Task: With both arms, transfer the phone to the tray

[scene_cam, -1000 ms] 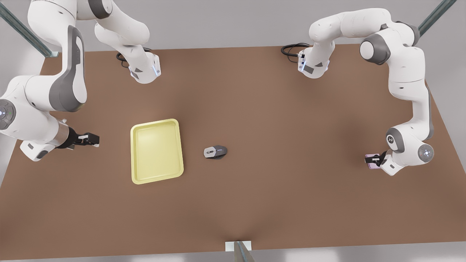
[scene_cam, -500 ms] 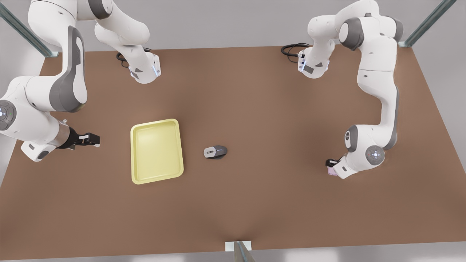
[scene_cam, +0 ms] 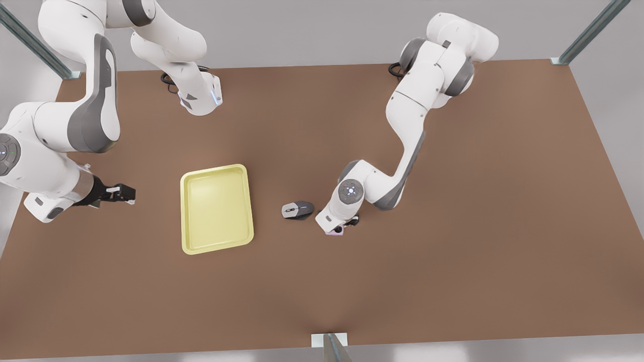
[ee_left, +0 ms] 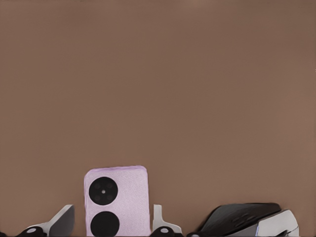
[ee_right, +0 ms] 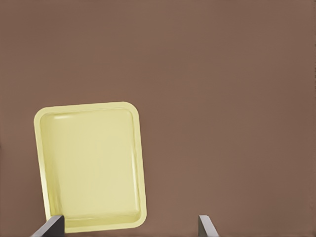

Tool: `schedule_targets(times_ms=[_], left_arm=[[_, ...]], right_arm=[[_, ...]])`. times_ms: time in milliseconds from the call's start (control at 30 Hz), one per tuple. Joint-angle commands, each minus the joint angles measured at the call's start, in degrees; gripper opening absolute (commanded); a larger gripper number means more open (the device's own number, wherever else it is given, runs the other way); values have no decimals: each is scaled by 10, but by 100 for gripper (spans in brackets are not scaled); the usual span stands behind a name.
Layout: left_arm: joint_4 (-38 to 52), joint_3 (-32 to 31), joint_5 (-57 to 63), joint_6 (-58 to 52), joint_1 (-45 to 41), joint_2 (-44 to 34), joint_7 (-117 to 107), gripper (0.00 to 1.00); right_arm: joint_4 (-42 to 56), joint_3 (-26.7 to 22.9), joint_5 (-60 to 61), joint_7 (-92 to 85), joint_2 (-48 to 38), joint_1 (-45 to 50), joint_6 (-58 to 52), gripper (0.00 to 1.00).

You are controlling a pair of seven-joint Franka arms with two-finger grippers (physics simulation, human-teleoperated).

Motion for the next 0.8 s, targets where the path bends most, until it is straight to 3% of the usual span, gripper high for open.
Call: schedule_targets(times_ms=[0, 67, 133, 200, 233, 333, 433, 467, 633, 767], left_arm=[[31, -1, -1, -8, 1, 16, -400, 90], [23, 6, -10, -153, 36, -55, -288, 95], [-79, 53, -38, -254, 85, -220, 25, 99], [-166, 58, 13, -362, 188, -383, 328, 100], [-181, 58, 47, -388, 189, -411, 330, 100], [-175, 60, 65, -438, 195, -424, 330, 100], [-117, 53, 35, -486, 195, -407, 321, 100], [-70, 54, -8, -501, 194, -408, 323, 100], [-64, 57, -31, -508, 192, -405, 322, 100], [-66, 57, -29, -507, 192, -402, 323, 100]], right_arm=[[0, 0, -1, 20, -1, 0, 3, 100], [1, 3, 9, 17, 1, 16, 4, 100], [6, 7, 17, 17, 21, 52, 24, 100], [6, 7, 13, 24, 55, 101, 70, 100], [4, 7, 16, 55, 69, 106, 94, 100], [4, 15, 15, 161, 139, 167, 149, 100], [16, 15, 11, 379, 197, 246, 203, 100], [38, 15, 11, 429, 218, 263, 208, 100], [265, 19, 9, 678, 398, 340, 221, 100], [272, 82, 14, 755, 432, 361, 319, 100]])
